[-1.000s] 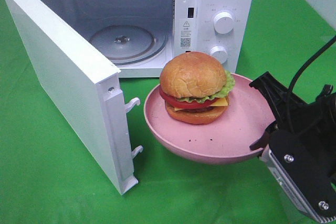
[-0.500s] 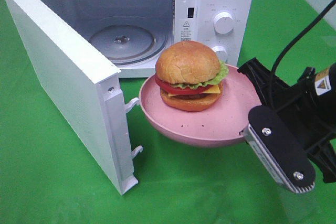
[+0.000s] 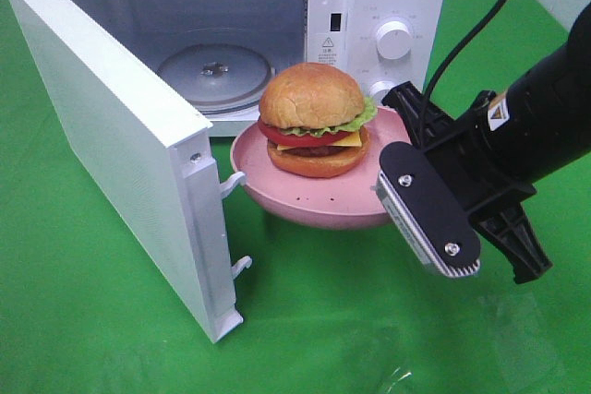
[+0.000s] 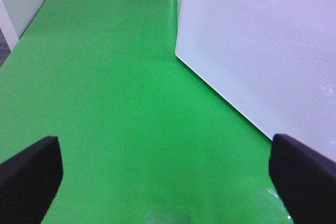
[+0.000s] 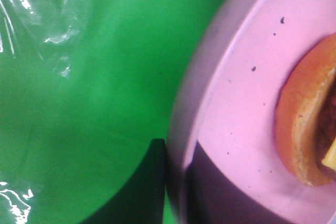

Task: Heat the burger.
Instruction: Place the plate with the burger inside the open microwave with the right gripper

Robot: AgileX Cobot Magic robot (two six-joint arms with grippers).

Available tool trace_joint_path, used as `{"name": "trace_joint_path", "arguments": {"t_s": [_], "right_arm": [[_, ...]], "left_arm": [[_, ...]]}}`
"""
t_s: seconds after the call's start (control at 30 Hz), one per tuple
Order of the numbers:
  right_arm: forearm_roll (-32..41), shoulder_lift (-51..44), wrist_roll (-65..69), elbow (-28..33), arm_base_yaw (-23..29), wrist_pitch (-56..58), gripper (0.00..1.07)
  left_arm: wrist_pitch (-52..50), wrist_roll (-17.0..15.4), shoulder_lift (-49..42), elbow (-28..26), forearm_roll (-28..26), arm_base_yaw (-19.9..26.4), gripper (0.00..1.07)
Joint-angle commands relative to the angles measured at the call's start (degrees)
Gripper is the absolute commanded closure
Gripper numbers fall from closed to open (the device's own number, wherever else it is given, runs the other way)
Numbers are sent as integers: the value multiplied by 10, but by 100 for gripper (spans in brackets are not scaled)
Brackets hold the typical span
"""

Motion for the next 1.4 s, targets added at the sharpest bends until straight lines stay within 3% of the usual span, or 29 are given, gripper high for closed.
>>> {"name": "trace_joint_path", "arguments": {"t_s": [0.03,0.53,0.67,1.4], "right_arm": [[1,3,9,-19,-1,-26,107],[-44,3,24,-23,-1,-75,107],[-54,3,26,-23,19,-84,107],[-54,3,35,-23,32,-121,107]], "left_arm": [[-1,0,-10,-1,-2,0,5],[-1,0,-10,-1,-2,0,5],[-1,0,-10,-1,-2,0,5],[-1,0,-10,-1,-2,0,5]]}}
